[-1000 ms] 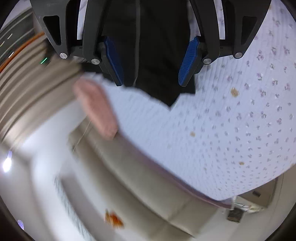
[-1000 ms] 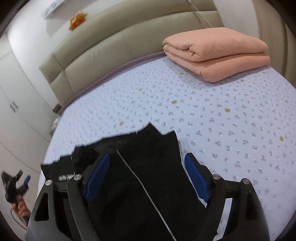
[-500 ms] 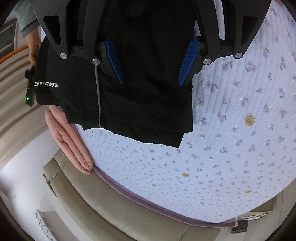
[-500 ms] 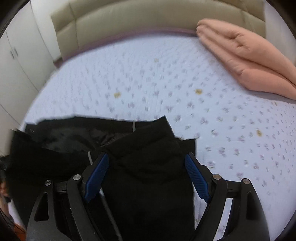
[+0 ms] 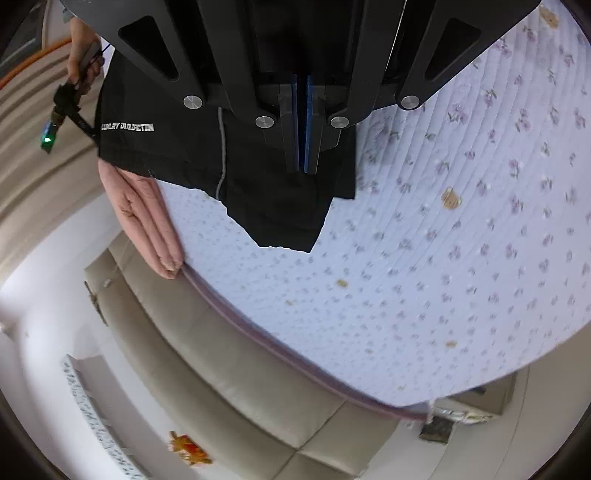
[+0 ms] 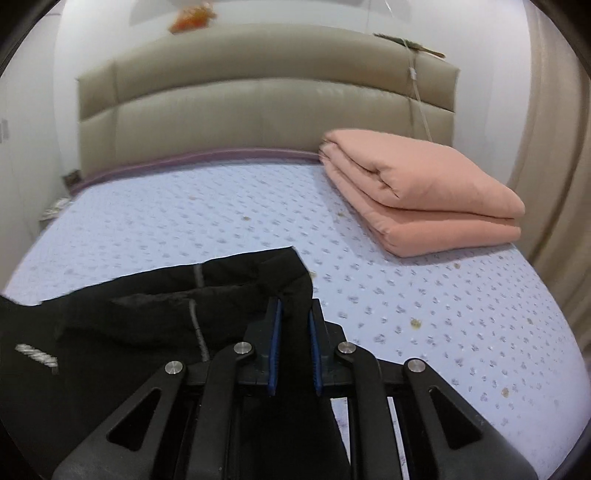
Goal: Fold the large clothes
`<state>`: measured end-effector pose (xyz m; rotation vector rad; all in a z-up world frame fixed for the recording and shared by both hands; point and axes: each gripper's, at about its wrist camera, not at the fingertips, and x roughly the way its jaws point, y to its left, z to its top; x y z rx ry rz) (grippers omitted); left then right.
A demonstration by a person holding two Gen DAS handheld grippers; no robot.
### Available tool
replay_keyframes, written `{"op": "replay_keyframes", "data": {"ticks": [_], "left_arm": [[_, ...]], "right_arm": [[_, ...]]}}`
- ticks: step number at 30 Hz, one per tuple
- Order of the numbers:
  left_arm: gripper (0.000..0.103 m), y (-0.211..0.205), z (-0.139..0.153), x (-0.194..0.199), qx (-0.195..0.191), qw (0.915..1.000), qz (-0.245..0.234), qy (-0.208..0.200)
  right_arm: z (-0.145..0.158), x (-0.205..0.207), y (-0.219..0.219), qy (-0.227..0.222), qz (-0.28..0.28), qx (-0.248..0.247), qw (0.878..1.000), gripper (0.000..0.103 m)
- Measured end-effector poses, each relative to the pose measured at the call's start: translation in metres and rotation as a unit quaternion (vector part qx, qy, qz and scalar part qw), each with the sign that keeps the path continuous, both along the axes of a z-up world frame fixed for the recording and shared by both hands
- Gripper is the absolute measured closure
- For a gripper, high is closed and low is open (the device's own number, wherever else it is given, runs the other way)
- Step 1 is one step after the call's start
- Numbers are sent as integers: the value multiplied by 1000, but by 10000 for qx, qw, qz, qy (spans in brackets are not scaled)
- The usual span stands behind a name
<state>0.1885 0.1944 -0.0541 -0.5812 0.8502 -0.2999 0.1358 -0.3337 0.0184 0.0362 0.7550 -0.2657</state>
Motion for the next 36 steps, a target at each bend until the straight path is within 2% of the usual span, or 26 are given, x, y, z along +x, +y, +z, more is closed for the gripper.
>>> {"op": "replay_keyframes", "data": {"ticks": [1, 4, 6, 7, 9, 11, 12, 13, 14, 15, 17, 18, 20, 22, 24, 25, 26, 27, 28, 29, 32, 34, 36], "left_arm": [[101, 1, -9, 3, 51, 9999, 21, 159], [101, 9, -39, 13, 246, 9968, 230, 723], [101, 19, -62, 19, -352, 9935, 240, 1056], [101, 24, -67, 20, -608, 9919, 266, 1083], [98, 30, -67, 20, -932, 9906, 302, 958], [87, 31, -61, 19, -1042, 9905, 258, 860], [72, 29, -58, 19, -1048, 9907, 226, 841], [54, 26, -54, 19, -1021, 9912, 184, 823], [49, 23, -51, 18, -998, 9918, 149, 789], [47, 20, -48, 17, -992, 9925, 86, 710], [47, 13, -45, 17, -1047, 9921, -77, 683], [47, 11, -45, 18, -1134, 9908, -164, 716], [44, 6, -51, 20, -1312, 9875, -367, 793], [42, -3, -63, 25, -1500, 9806, -636, 1089], [42, -10, -70, 26, -1676, 9761, -692, 1194], [42, -12, -70, 25, -1655, 9772, -681, 1144], [42, -15, -68, 25, -1583, 9789, -701, 1089], [50, -20, -64, 25, -1362, 9824, -738, 1047], [85, -23, -61, 23, -1247, 9847, -723, 978], [92, -28, -56, 21, -1157, 9866, -746, 879], [94, -30, -26, 8, -856, 9952, -338, 325], [94, -20, 4, -1, -938, 9952, -187, -208], [94, -16, 24, -4, -892, 9948, -175, -450]], "right_arm": [[-14, 12, -1, 229, -70, 53, 9997, 87], [-82, 45, -5, 1168, -315, 194, 9925, 87], [-118, 56, -3, 1577, -356, 253, 9865, 87], [-122, 59, 3, 1585, -357, 50, 9867, 85], [-116, 58, 4, 1500, -268, 54, 9883, 80], [-109, 53, -2, 1448, -121, 356, 9887, 78], [-106, 49, -8, 1411, -113, 543, 9884, 76], [-102, 45, -13, 1347, -117, 689, 9884, 68], [-95, 37, -19, 1156, -92, 986, 9883, 59], [-89, 28, -21, 1003, -44, 1198, 9877, 52], [-77, 13, -28, 680, 47, 1505, 9863, 22], [-72, 7, -30, 574, 103, 1556, 9861, 17], [-68, 3, -28, 555, 249, 1522, 9865, 14], [-73, 9, -28, 755, 377, 1537, 9845, 12], [-90, 21, -30, 1110, 515, 1955, 9730, 12], [-97, 24, -28, 1220, 514, 2090, 9689, 12], [-100, 26, -25, 1252, 485, 2052, 9695, 17], [-99, 27, -18, 1215, 406, 1701, 9771, 28], [-97, 26, -13, 1178, 311, 1335, 9835, 66], [-92, 23, -9, 1100, 249, 1151, 9869, 85], [-58, 4, -3, 522, 27, 670, 9964, 88], [-28, -9, -6, 95, -112, 476, 9988, 88], [1, -13, -13, -306, -89, 687, 9971, 89]]}}
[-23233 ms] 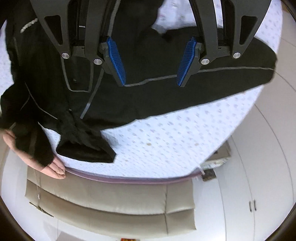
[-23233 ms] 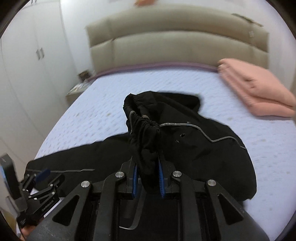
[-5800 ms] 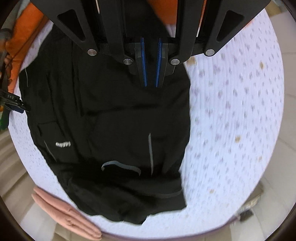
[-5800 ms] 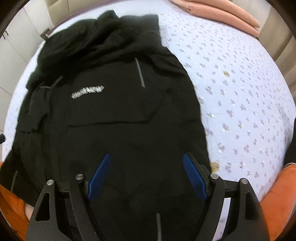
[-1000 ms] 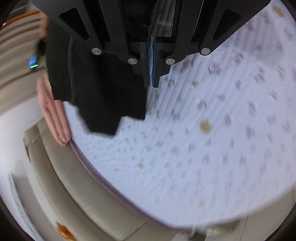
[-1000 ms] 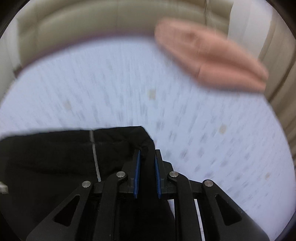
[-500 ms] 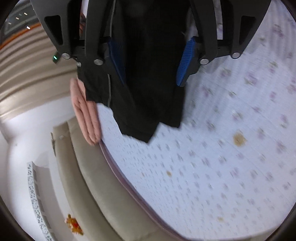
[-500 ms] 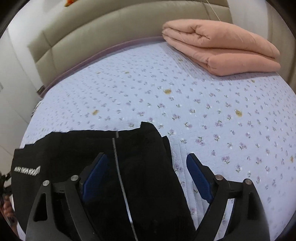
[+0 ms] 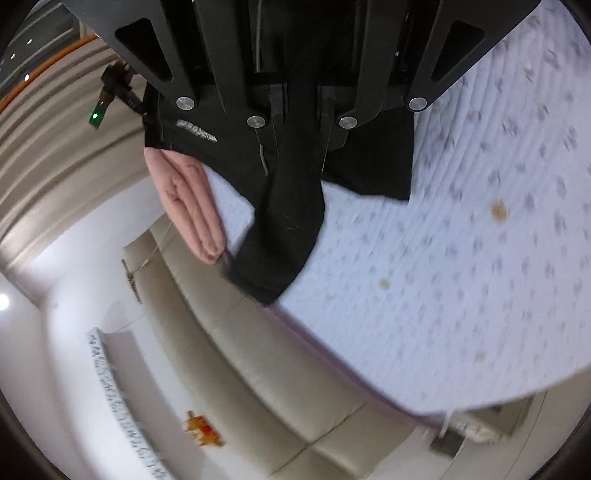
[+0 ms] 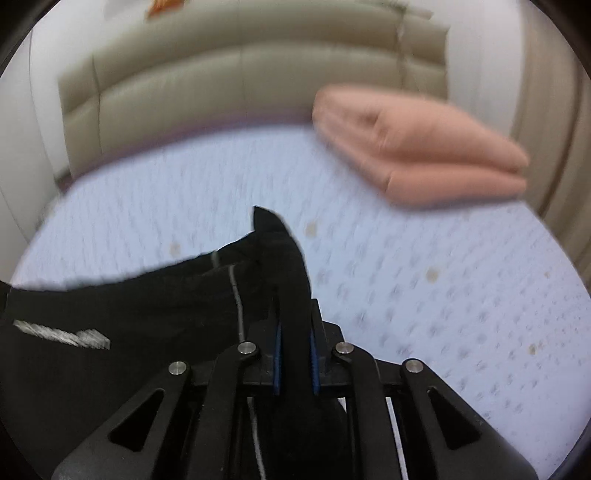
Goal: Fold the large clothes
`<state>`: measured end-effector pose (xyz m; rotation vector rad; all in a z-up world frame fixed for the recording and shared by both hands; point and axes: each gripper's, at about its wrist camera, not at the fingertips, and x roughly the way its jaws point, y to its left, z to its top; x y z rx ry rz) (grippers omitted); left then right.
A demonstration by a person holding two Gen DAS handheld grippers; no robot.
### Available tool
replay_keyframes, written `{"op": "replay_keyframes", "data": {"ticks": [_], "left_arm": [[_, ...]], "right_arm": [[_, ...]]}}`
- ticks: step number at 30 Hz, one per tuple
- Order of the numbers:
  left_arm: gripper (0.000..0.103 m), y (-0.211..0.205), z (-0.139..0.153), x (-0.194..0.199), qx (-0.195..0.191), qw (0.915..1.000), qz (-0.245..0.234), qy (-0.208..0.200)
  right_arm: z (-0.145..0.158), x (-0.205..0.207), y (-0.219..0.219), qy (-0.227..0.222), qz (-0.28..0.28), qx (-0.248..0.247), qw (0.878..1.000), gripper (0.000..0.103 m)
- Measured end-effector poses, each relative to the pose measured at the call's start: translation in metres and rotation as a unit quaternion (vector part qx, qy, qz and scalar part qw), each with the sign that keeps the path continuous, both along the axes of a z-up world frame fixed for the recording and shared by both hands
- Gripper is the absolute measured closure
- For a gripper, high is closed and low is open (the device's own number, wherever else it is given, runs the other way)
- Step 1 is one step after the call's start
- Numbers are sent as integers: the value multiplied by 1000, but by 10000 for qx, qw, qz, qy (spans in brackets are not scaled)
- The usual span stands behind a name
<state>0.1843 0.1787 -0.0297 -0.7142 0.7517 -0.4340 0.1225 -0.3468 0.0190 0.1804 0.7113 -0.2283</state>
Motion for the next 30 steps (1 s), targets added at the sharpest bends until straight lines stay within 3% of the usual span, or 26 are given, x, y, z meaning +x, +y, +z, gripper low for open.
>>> {"op": "replay_keyframes", "data": {"ticks": [2, 4, 6, 8, 9, 11, 13, 19, 21, 25, 30], "left_arm": [[94, -4, 0, 9, 231, 9996, 105, 97], [94, -5, -19, 32, 133, 9979, 194, 597], [94, -9, -45, 57, 127, 9940, 259, 1054], [93, -20, -80, 67, 219, 9884, 137, 1495], [92, -25, -106, 67, 37, 9855, -19, 1695], [90, -21, -126, 61, -381, 9871, -27, 1557], [90, -16, -128, 62, -580, 9859, -85, 1566], [88, -12, -108, 60, -274, 9877, -20, 1539], [86, -7, -84, 55, 32, 9902, 180, 1386], [78, -7, -17, 38, 660, 9946, 410, 689], [76, -37, 41, -7, 2015, 9776, 354, 505]], "right_arm": [[9, 13, 0, -60, -77, -34, 9999, 89], [-3, 34, 4, 216, -128, -337, 9991, 89], [-41, 66, 6, 820, -177, -659, 9943, 89], [-95, 87, 2, 1601, -120, -435, 9861, 89], [-121, 91, 1, 1853, -96, -293, 9822, 89], [-131, 90, 9, 1719, -121, -575, 9834, 87], [-132, 90, 14, 1670, -218, -744, 9829, 86], [-122, 83, 5, 1672, -263, -510, 9842, 80], [-98, 59, 5, 1504, -381, -189, 9877, 70], [-41, 7, 26, 733, 13, 328, 9968, 48], [5, -15, 103, 529, 984, 597, 9919, 48]]}}
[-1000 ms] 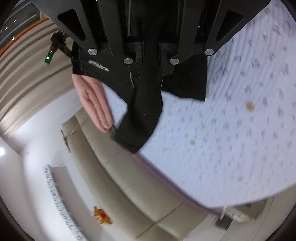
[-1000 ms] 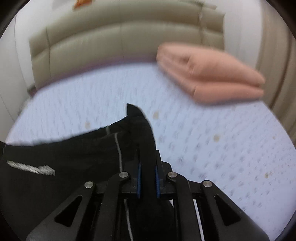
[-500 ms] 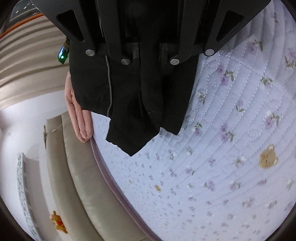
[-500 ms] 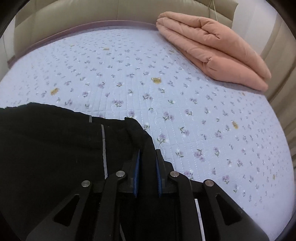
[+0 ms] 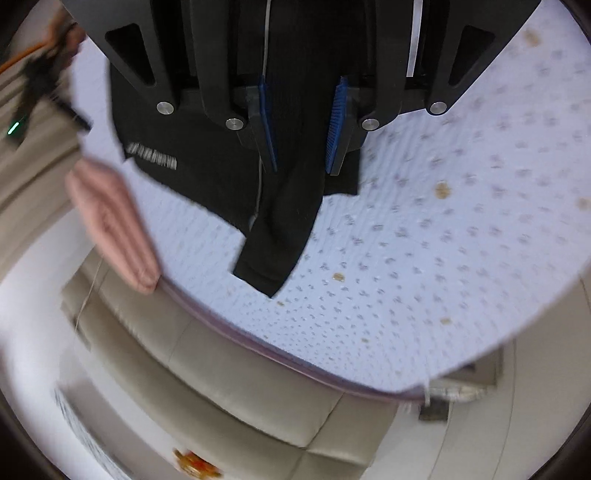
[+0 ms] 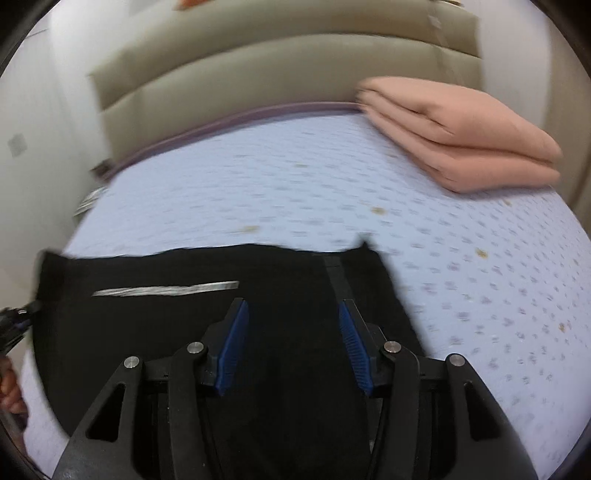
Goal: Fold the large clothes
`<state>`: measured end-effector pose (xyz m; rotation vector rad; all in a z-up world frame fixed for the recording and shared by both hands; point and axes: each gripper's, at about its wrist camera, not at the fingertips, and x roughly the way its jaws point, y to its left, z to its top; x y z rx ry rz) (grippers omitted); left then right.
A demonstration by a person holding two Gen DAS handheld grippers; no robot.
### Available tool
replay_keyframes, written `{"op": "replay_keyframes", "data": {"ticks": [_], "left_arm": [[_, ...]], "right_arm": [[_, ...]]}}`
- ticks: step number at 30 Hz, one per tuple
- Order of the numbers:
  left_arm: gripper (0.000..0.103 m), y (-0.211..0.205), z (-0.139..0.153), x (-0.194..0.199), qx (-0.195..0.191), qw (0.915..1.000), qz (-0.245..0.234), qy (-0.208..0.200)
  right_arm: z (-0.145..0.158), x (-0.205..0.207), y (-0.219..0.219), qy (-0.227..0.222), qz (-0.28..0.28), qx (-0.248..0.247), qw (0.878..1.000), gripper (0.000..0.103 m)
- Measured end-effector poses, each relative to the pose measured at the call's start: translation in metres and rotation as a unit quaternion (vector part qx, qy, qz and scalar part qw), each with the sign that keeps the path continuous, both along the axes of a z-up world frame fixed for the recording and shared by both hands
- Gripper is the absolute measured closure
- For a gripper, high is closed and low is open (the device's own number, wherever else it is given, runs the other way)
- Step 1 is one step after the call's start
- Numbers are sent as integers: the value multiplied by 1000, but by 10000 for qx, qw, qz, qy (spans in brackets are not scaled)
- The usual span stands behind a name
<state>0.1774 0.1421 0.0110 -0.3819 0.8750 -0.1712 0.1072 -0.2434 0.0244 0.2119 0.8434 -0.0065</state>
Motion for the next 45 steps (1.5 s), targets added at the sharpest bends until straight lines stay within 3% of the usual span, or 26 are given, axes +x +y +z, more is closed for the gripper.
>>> {"op": "replay_keyframes", "data": {"ticks": [2, 4, 6, 8, 10, 13, 20, 26, 30, 34, 36, 42, 45], "left_arm": [[76, -2, 6, -15, 108, 9998, -4, 191], [75, 6, 0, -33, -36, 9994, 78, 334], [73, 18, -14, -49, -102, 9987, 212, 442], [73, 26, -34, -50, -52, 9962, 270, 822], [73, 27, -56, -46, -104, 9937, 160, 1109], [73, 25, -83, -38, -314, 9901, 17, 1369], [73, 22, -70, -33, -198, 9950, -150, 967], [73, 22, -72, -32, -297, 9939, -214, 1040], [70, 18, -67, -36, -275, 9945, -288, 974], [68, 1, -76, -36, 179, 9930, -490, 1058], [68, 4, -76, -35, 86, 9937, -436, 1029], [67, 32, -73, -31, -695, 9931, -241, 915], [67, 37, -68, -31, -695, 9939, -258, 816]], "right_arm": [[0, 4, 30, 118, 160, 18, 9998, 48], [-9, 10, 59, 226, 349, -13, 9991, 48], [-30, 21, 90, 443, 471, -308, 9974, 49], [-58, 35, 107, 784, 528, -377, 9948, 49], [-76, 44, 114, 862, 510, -526, 9936, 48], [-89, 52, 109, 915, 432, -309, 9944, 48], [-86, 50, 109, 845, 558, -388, 9941, 48], [-52, -13, 99, 511, 819, -139, 9952, 42], [-79, -24, 98, 911, 839, -487, 9911, 40], [-94, -10, 98, 1020, 672, -231, 9922, 36], [-91, -5, 97, 1052, 667, -185, 9920, 34], [-65, -25, 70, 812, 967, -157, 9919, 34], [-51, -47, 29, 606, 676, -425, 9950, 28]]}}
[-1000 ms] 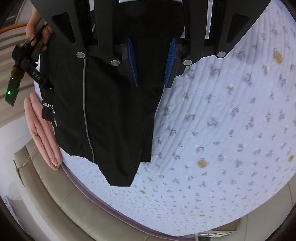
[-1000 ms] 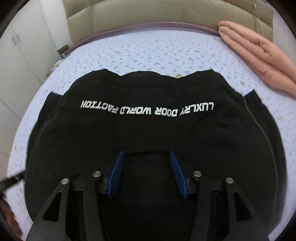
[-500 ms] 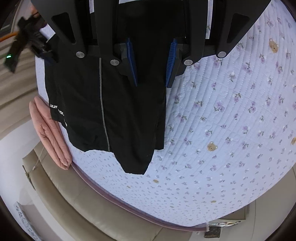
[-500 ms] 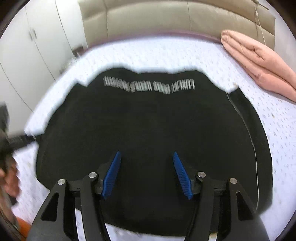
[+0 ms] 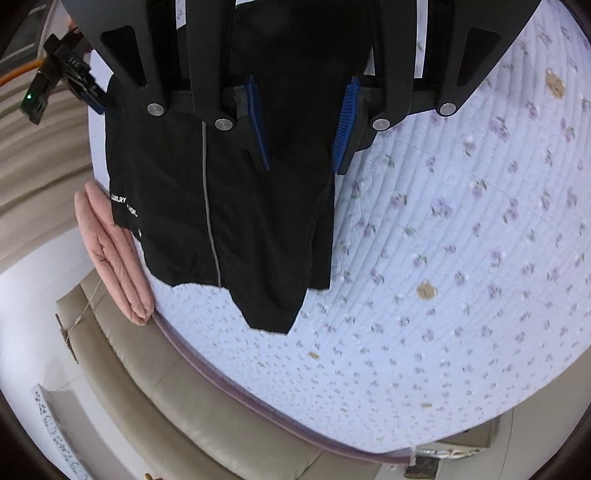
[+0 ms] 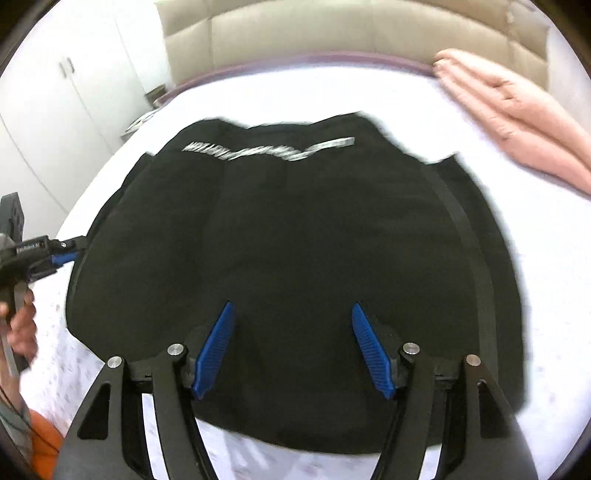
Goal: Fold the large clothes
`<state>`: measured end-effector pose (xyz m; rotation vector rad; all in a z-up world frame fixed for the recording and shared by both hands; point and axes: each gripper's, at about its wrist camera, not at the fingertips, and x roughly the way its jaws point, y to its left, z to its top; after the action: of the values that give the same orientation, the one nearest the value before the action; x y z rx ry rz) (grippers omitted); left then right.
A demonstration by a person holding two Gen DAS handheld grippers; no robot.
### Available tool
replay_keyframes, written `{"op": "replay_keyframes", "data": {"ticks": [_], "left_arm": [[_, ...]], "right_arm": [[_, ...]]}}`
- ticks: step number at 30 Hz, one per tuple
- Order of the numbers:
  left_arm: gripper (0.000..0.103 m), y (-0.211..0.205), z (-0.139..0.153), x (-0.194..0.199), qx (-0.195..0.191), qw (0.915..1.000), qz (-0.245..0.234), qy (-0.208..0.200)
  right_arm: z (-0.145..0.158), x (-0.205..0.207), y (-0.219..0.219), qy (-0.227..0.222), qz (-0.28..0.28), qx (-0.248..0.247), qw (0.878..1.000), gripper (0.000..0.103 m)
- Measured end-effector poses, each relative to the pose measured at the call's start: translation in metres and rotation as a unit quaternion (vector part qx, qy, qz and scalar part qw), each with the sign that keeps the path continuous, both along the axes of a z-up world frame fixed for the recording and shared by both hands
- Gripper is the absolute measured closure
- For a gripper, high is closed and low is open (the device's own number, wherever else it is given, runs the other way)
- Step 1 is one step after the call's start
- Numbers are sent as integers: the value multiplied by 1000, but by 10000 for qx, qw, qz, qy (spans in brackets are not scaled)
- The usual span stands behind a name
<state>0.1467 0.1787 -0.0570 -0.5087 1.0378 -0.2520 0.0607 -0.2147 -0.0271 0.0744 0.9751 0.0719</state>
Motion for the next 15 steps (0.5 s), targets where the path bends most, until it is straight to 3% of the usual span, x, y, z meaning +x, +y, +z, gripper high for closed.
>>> {"op": "replay_keyframes", "data": {"ticks": [2, 9, 15], "left_arm": [[67, 0, 5, -1, 95, 9998, -42, -140], [60, -14, 1, 1, -49, 9984, -566, -80], [58, -9, -29, 9, -316, 9977, -513, 299]], "right_arm": [[4, -12, -35, -79, -357, -108, 9993, 17], [-10, -29, -162, 65, -1532, 770, 9852, 12], [-45, -29, -201, 378, -1714, 1300, 9759, 12]]}}
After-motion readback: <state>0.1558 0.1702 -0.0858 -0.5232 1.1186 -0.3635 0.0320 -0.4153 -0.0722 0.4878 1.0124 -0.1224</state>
